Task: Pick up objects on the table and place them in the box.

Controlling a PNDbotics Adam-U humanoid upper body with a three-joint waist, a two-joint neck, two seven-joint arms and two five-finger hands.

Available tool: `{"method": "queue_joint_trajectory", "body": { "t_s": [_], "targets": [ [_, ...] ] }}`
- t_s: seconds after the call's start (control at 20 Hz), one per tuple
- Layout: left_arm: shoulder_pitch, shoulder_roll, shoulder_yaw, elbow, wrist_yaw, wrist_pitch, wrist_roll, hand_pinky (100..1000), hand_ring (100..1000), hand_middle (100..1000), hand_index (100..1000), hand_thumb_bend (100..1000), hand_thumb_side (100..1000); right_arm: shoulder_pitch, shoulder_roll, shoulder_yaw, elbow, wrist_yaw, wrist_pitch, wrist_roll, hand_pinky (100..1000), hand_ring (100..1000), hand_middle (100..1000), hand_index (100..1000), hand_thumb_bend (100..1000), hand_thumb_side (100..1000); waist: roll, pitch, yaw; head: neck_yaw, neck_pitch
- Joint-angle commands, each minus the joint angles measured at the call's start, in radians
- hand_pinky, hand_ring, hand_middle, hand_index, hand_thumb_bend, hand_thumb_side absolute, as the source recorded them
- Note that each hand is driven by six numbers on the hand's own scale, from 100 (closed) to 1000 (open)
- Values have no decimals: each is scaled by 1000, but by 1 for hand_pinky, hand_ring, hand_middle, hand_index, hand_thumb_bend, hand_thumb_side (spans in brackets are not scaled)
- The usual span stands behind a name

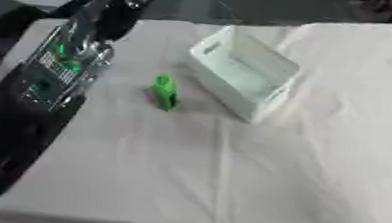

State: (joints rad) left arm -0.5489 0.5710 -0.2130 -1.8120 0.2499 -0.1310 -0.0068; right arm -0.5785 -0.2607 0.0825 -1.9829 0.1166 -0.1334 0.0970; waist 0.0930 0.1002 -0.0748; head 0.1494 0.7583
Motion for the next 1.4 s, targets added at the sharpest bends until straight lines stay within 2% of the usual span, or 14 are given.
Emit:
{"method": "queue_joint_trajectory", "body": {
  "t_s": [0.05, 0.25, 0.55, 0.65, 0.8, 1.0, 1.4],
  "targets": [
    [-10, 11, 5, 0, 105, 5, 44, 788, 685, 834, 1000, 268, 934, -12, 2, -4, -17, -1, 0, 3, 401, 327, 434, 541, 100, 1000, -3, -12, 0, -11, -24],
    [-2, 16, 11, 9, 189, 3, 109, 793, 689, 834, 1000, 285, 937, -12, 2, -5, -17, -1, 1, 3, 402, 327, 434, 541, 100, 1000, -3, -12, 1, -24, -43],
    [18, 34, 10, 15, 253, 13, 187, 804, 698, 838, 1000, 305, 952, -12, 1, -5, -17, -1, 1, 4, 402, 327, 434, 541, 100, 1000, -3, -12, 3, -22, -50],
    [29, 51, 9, 10, 264, 26, 205, 807, 696, 837, 1000, 302, 954, -11, 0, -5, -17, 0, 2, 4, 402, 327, 434, 541, 100, 1000, -3, -12, 4, -16, -42],
    [50, 80, 12, -2, 257, 52, 230, 812, 695, 836, 1000, 282, 945, -11, -1, -6, -17, 1, 3, 5, 402, 327, 434, 541, 100, 1000, -1, -13, 6, 10, -13],
    [78, 114, 19, -20, 229, 83, 253, 812, 692, 836, 1000, 271, 938, -9, -4, -5, -17, 2, 5, 8, 404, 328, 435, 543, 100, 1000, 0, -14, 8, 13, 7],
    [122, 153, 17, -20, 188, 107, 233, 814, 688, 838, 1000, 248, 912, -10, -4, -6, -17, 3, 6, 11, 405, 329, 436, 543, 100, 1000, 0, -12, 9, 7, 12]
  ]
}}
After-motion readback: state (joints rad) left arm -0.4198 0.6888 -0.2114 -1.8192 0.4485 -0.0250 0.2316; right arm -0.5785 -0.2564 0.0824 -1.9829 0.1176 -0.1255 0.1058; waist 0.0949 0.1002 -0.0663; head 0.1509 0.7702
